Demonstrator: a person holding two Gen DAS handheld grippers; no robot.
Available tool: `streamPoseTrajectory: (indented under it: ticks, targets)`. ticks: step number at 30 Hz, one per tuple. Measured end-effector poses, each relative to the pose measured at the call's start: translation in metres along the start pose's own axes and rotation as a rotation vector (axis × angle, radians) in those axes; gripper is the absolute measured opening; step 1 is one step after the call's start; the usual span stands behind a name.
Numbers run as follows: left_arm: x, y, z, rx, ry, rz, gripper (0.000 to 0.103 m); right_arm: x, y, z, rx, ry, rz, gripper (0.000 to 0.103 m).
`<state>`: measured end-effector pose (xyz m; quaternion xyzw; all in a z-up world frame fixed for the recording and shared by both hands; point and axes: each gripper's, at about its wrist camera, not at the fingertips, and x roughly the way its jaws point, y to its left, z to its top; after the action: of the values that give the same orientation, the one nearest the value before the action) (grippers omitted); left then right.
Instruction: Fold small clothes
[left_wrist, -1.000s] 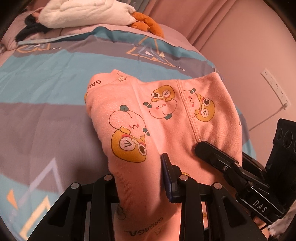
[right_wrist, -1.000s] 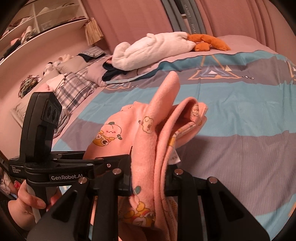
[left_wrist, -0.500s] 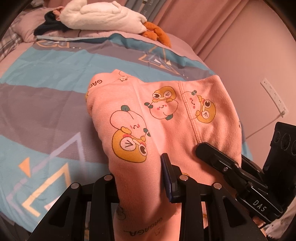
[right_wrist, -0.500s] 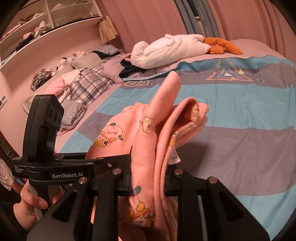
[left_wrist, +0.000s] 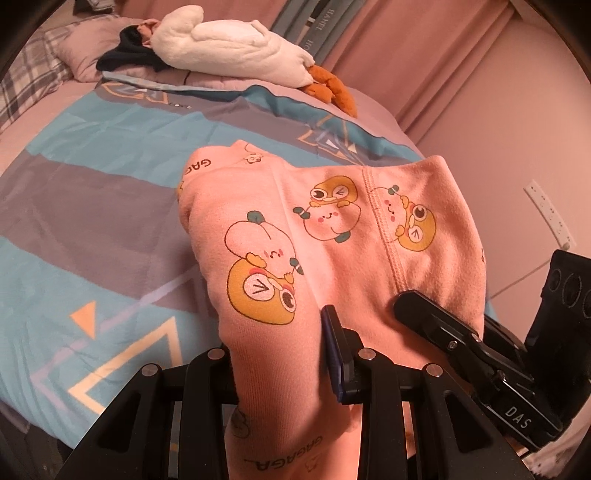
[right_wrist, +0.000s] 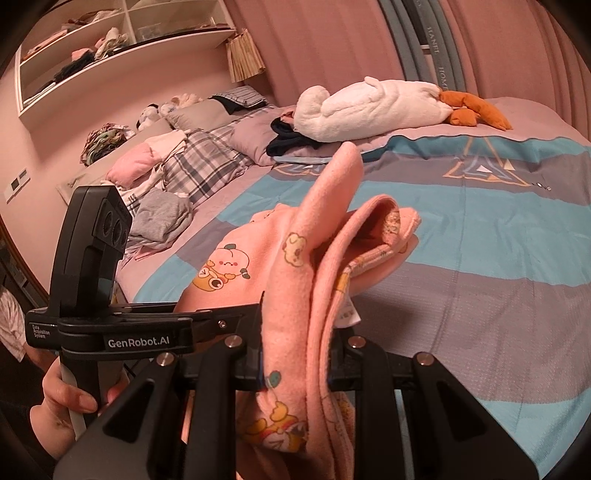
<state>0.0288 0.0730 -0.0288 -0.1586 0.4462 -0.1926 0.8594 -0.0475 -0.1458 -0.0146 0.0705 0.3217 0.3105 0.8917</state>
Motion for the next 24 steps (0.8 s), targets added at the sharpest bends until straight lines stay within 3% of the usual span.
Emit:
streamPoseTrajectory:
  ticks: [24]
  targets:
    - [-0.014,0.000,-0.005,0.004,-0.057,0.028,0.031,0.014,0.010,0.015,-0.038,-0.002,0.019,0.022]
